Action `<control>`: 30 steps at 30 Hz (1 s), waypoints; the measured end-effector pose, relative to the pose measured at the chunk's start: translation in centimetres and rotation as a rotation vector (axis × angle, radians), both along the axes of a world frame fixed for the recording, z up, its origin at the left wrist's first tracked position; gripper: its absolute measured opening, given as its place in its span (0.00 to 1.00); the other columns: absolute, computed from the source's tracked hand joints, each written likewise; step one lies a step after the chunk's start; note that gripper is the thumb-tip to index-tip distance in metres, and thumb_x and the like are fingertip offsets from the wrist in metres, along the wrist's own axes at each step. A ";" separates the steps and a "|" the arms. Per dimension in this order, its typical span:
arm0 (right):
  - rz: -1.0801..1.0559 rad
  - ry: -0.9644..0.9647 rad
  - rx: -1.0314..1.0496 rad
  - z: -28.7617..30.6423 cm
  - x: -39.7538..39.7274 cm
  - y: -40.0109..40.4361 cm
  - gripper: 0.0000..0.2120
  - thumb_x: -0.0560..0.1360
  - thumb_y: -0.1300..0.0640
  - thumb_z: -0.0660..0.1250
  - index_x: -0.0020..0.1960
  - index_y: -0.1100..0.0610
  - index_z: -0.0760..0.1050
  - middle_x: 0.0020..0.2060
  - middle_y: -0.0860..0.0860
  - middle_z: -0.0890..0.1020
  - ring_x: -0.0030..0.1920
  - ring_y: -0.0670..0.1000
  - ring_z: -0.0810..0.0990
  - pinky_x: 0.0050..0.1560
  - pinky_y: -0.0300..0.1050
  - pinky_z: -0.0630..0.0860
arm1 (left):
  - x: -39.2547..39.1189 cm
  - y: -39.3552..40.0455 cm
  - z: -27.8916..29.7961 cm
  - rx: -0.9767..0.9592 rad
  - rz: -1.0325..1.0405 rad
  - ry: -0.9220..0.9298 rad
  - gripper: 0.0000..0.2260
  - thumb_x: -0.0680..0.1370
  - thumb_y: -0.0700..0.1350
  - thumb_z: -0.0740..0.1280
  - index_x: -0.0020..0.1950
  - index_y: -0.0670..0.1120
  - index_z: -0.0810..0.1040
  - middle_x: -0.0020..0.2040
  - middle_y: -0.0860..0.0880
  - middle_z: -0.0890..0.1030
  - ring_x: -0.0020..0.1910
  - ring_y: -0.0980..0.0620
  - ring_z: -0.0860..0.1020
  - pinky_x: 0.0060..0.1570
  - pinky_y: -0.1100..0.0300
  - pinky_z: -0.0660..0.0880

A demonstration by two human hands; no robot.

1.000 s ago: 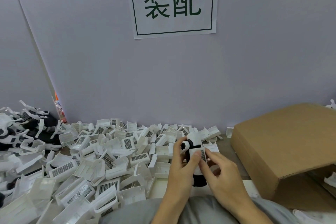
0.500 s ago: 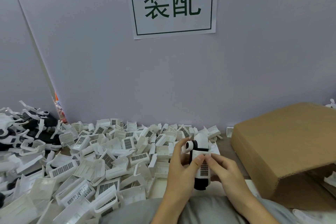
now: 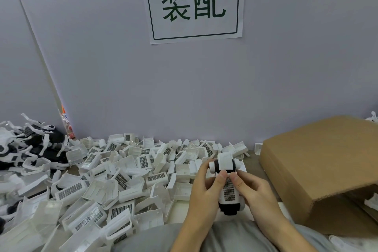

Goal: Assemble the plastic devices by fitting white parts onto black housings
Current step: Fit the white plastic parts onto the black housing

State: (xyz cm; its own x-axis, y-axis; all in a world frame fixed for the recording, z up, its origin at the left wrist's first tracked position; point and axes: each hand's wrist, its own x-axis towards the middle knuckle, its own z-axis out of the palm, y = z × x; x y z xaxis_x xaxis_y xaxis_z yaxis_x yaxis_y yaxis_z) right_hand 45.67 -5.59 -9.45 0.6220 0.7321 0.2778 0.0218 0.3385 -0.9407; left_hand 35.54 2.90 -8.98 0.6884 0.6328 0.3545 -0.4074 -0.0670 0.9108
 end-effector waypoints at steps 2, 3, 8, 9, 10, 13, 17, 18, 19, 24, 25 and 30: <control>0.030 0.084 -0.011 0.1 -0.2 0.1 0.16 0.71 0.49 0.69 0.51 0.58 0.86 0.48 0.63 0.86 0.47 0.64 0.86 0.42 0.54 0.84 | 0.0 0.0 0.0 -0.021 0.001 -0.001 0.08 0.82 0.40 0.65 0.60 0.46 0.78 0.45 0.47 0.87 0.43 0.53 0.85 0.39 0.62 0.80; 0.042 0.116 -0.028 0.2 -0.4 0.2 0.17 0.71 0.48 0.68 0.51 0.60 0.86 0.48 0.64 0.86 0.46 0.65 0.86 0.39 0.54 0.84 | 0.1 0.0 0.0 -0.027 0.004 0.003 0.08 0.82 0.40 0.65 0.60 0.46 0.78 0.45 0.47 0.87 0.43 0.53 0.85 0.39 0.63 0.80; 0.002 0.130 -0.113 0.3 -0.6 0.4 0.19 0.71 0.46 0.69 0.49 0.61 0.86 0.47 0.62 0.86 0.48 0.61 0.86 0.51 0.60 0.83 | 0.3 -0.1 -0.2 -0.049 0.034 0.037 0.12 0.83 0.40 0.64 0.64 0.51 0.76 0.46 0.51 0.87 0.43 0.53 0.86 0.40 0.63 0.80; -0.007 0.123 -0.126 0.4 -0.7 0.3 0.19 0.71 0.46 0.69 0.48 0.60 0.86 0.46 0.62 0.86 0.48 0.61 0.86 0.55 0.63 0.81 | 0.3 -0.1 -0.2 -0.057 0.034 0.042 0.12 0.83 0.40 0.63 0.64 0.52 0.76 0.47 0.52 0.87 0.44 0.53 0.86 0.41 0.63 0.81; -0.015 0.116 -0.131 0.4 -0.8 0.3 0.18 0.71 0.46 0.69 0.48 0.60 0.87 0.46 0.62 0.87 0.48 0.61 0.86 0.57 0.64 0.80 | 0.3 -0.1 -0.2 -0.063 0.037 0.046 0.12 0.83 0.40 0.64 0.64 0.51 0.76 0.47 0.52 0.87 0.45 0.52 0.86 0.41 0.63 0.81; -0.045 0.098 -0.131 0.6 -1.0 0.3 0.19 0.70 0.45 0.69 0.46 0.60 0.87 0.44 0.61 0.87 0.47 0.60 0.87 0.57 0.64 0.80 | 0.4 0.0 -0.2 -0.051 0.056 0.062 0.12 0.83 0.40 0.64 0.65 0.50 0.77 0.48 0.52 0.87 0.46 0.51 0.86 0.43 0.61 0.81; -0.090 0.081 -0.126 0.6 -1.1 0.4 0.18 0.69 0.46 0.70 0.44 0.61 0.87 0.42 0.60 0.87 0.46 0.60 0.87 0.56 0.63 0.80 | 0.5 0.4 -0.6 -0.001 0.114 0.101 0.13 0.83 0.39 0.64 0.66 0.50 0.77 0.44 0.49 0.87 0.43 0.50 0.86 0.43 0.56 0.83; -0.097 0.077 -0.126 0.6 -1.2 0.4 0.18 0.69 0.46 0.70 0.44 0.61 0.87 0.42 0.60 0.87 0.45 0.60 0.87 0.56 0.63 0.80 | 0.6 0.5 -0.7 0.005 0.131 0.110 0.13 0.82 0.39 0.65 0.66 0.50 0.77 0.44 0.48 0.87 0.42 0.49 0.86 0.43 0.55 0.83; -0.101 0.074 -0.127 0.6 -1.2 0.5 0.18 0.69 0.46 0.70 0.44 0.61 0.87 0.41 0.60 0.87 0.45 0.60 0.87 0.56 0.63 0.80 | 0.7 0.6 -0.8 0.009 0.144 0.118 0.13 0.82 0.39 0.65 0.66 0.50 0.77 0.43 0.48 0.87 0.42 0.48 0.86 0.43 0.54 0.83; -0.120 0.027 -0.114 0.6 -1.1 0.4 0.19 0.71 0.47 0.69 0.44 0.63 0.86 0.41 0.60 0.87 0.46 0.60 0.87 0.54 0.60 0.81 | 0.8 0.6 -1.0 0.046 0.185 0.135 0.13 0.82 0.39 0.65 0.65 0.52 0.78 0.46 0.43 0.87 0.45 0.42 0.86 0.49 0.45 0.83; -0.126 0.018 -0.113 0.6 -1.0 0.4 0.19 0.70 0.47 0.69 0.43 0.63 0.86 0.40 0.60 0.87 0.46 0.60 0.87 0.54 0.60 0.82 | 0.9 0.6 -1.1 0.053 0.190 0.138 0.13 0.82 0.39 0.65 0.65 0.52 0.77 0.46 0.41 0.86 0.45 0.41 0.85 0.50 0.43 0.82; -0.100 0.055 -0.125 0.2 -0.8 0.6 0.19 0.70 0.44 0.68 0.43 0.59 0.87 0.42 0.60 0.87 0.46 0.60 0.87 0.55 0.61 0.81 | 0.8 0.3 -0.6 -0.025 0.127 0.108 0.14 0.81 0.40 0.67 0.66 0.52 0.76 0.45 0.49 0.87 0.43 0.49 0.86 0.40 0.60 0.82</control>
State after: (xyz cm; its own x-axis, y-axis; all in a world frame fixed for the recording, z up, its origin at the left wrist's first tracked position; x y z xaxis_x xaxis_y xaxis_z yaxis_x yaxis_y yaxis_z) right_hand 44.89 -4.99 -9.28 0.7051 0.6927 0.1519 -0.0034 0.2175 -0.9760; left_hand 36.31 3.24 -9.55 0.6357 0.7248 0.2657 -0.2969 -0.0882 0.9508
